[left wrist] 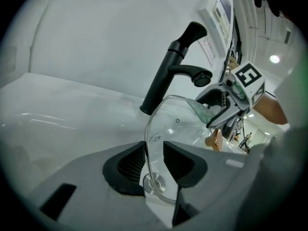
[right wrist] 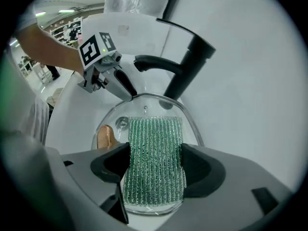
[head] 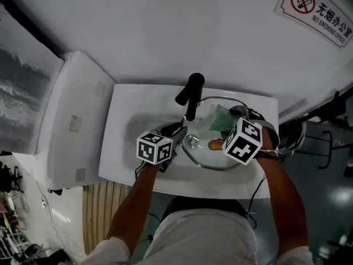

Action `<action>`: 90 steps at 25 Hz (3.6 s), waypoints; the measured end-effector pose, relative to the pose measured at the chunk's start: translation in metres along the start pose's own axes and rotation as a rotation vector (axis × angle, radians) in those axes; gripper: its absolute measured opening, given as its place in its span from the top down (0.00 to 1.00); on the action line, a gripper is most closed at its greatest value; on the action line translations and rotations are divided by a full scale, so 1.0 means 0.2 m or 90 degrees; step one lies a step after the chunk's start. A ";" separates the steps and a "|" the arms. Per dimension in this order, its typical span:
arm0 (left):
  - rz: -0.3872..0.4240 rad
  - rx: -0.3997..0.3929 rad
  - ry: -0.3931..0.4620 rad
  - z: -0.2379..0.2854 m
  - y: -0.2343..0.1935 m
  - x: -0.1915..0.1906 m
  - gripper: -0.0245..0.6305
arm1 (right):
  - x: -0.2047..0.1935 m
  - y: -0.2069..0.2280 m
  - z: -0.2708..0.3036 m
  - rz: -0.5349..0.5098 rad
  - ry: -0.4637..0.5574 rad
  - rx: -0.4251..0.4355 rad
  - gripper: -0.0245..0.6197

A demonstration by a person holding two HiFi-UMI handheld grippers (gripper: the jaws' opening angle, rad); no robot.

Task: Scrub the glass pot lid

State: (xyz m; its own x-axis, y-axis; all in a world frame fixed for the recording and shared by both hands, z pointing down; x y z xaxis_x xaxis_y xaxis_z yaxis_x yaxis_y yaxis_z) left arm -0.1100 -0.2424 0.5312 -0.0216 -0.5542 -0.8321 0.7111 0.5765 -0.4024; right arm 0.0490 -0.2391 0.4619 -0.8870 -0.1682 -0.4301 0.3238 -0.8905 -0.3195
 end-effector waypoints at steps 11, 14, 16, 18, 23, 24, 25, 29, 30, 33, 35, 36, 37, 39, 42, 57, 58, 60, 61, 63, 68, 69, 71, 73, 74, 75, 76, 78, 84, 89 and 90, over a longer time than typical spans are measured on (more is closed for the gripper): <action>0.000 0.007 -0.001 0.00 0.00 0.00 0.77 | -0.32 0.06 -0.20 0.113 0.013 -0.108 0.45; 0.000 0.011 0.000 0.00 0.01 0.00 0.77 | -0.28 -0.01 -0.26 0.089 0.042 -0.143 0.45; -0.001 0.014 0.001 0.00 0.01 0.00 0.77 | -0.21 -0.08 -0.30 0.056 0.067 -0.157 0.45; -0.002 0.017 0.002 0.00 0.01 0.00 0.77 | -0.13 -0.17 -0.32 0.015 0.090 -0.161 0.45; -0.002 0.025 0.003 0.00 0.01 0.00 0.77 | 0.04 -0.43 -0.30 -0.087 0.121 -0.130 0.45; -0.003 0.026 0.004 -0.01 0.01 0.00 0.77 | 0.06 -0.49 -0.28 -0.101 0.122 -0.117 0.45; -0.003 0.027 0.004 -0.01 0.01 -0.01 0.77 | 0.08 -0.54 -0.26 -0.113 0.122 -0.105 0.45; -0.002 0.030 0.002 -0.01 0.01 -0.01 0.78 | 0.10 -0.70 -0.16 -0.163 0.107 -0.072 0.45; -0.002 0.030 0.002 -0.01 0.01 -0.01 0.78 | 0.10 -0.72 -0.13 -0.173 0.101 -0.065 0.45; -0.003 0.032 0.003 -0.01 0.01 -0.01 0.78 | 0.11 -0.77 -0.08 -0.183 0.089 -0.040 0.45; -0.003 0.033 0.002 -0.01 0.01 -0.01 0.78 | 0.10 -0.79 -0.04 -0.187 0.081 -0.031 0.45; -0.002 0.032 0.001 -0.01 0.01 -0.01 0.78 | 0.10 -0.79 -0.03 -0.191 0.076 -0.029 0.45; -0.002 0.032 0.001 -0.01 0.01 -0.01 0.78 | 0.10 -0.80 -0.01 -0.198 0.069 -0.028 0.45; -0.001 0.031 0.000 -0.01 0.01 -0.01 0.78 | 0.08 -0.80 0.02 -0.214 0.055 -0.030 0.45; -0.001 0.029 0.001 -0.01 0.01 -0.01 0.78 | 0.05 -0.81 0.06 -0.233 0.040 -0.023 0.45; 0.002 0.028 -0.004 -0.01 0.00 -0.01 0.79 | -0.31 -0.69 0.03 -0.287 -0.060 -0.038 0.45; 0.002 0.028 -0.004 -0.01 0.00 -0.01 0.79 | -0.33 -0.68 0.02 -0.291 -0.066 -0.041 0.45; 0.003 0.029 -0.005 -0.01 0.00 -0.01 0.79 | -0.38 -0.64 -0.01 -0.296 -0.079 -0.046 0.45; 0.003 0.029 -0.005 -0.01 0.00 -0.01 0.79 | -0.40 -0.63 -0.02 -0.298 -0.085 -0.050 0.45; 0.003 0.029 -0.006 -0.01 0.00 -0.02 0.79 | -0.44 -0.60 -0.05 -0.301 -0.095 -0.056 0.45; 0.004 0.030 -0.007 -0.02 0.00 -0.02 0.79 | -0.50 -0.55 -0.10 -0.302 -0.107 -0.065 0.45; 0.003 0.030 -0.007 -0.02 0.01 -0.02 0.79 | -0.49 -0.55 -0.11 -0.300 -0.104 -0.065 0.45; 0.003 0.031 -0.007 -0.01 0.01 -0.02 0.79 | -0.47 -0.57 -0.12 -0.296 -0.090 -0.058 0.45; 0.003 0.032 -0.007 -0.01 0.00 -0.02 0.79 | -0.42 -0.61 -0.11 -0.288 -0.072 -0.046 0.45; 0.002 0.033 -0.007 -0.01 0.00 -0.02 0.79 | -0.39 -0.64 -0.10 -0.286 -0.065 -0.039 0.45; 0.002 0.034 -0.007 -0.01 0.00 -0.02 0.79 | -0.37 -0.66 -0.08 -0.284 -0.059 -0.033 0.45; 0.002 0.034 -0.008 -0.01 0.00 -0.02 0.79 | -0.34 -0.69 -0.06 -0.283 -0.055 -0.028 0.45; 0.002 0.035 -0.008 -0.01 0.01 -0.02 0.79 | -0.30 -0.73 -0.03 -0.279 -0.049 -0.023 0.45; 0.001 0.040 -0.008 -0.02 0.01 -0.02 0.80 | -0.20 -0.79 0.06 -0.272 -0.041 -0.018 0.45; 0.001 0.041 -0.009 -0.02 0.01 -0.02 0.80 | -0.16 -0.83 0.12 -0.312 -0.050 -0.012 0.45; 0.002 0.041 -0.009 -0.02 0.01 -0.02 0.80 | -0.16 -0.83 0.13 -0.321 -0.054 -0.012 0.45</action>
State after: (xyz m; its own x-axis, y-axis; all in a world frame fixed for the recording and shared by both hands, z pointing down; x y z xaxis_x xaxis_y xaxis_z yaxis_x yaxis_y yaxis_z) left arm -0.1117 -0.2369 0.5333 -0.0094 -0.5612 -0.8276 0.7553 0.5384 -0.3737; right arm 0.0161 -0.0965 0.5504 -0.9579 0.2459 -0.1482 -0.1465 -0.8625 -0.4844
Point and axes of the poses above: the fingertips, and each gripper's own axes: z forward along the fingers, y to its right, x out of its top, the point moved 3 cm from there along -z, backward along the fingers, and after that the axes turned 8 degrees about y, right-handed, at the moved point
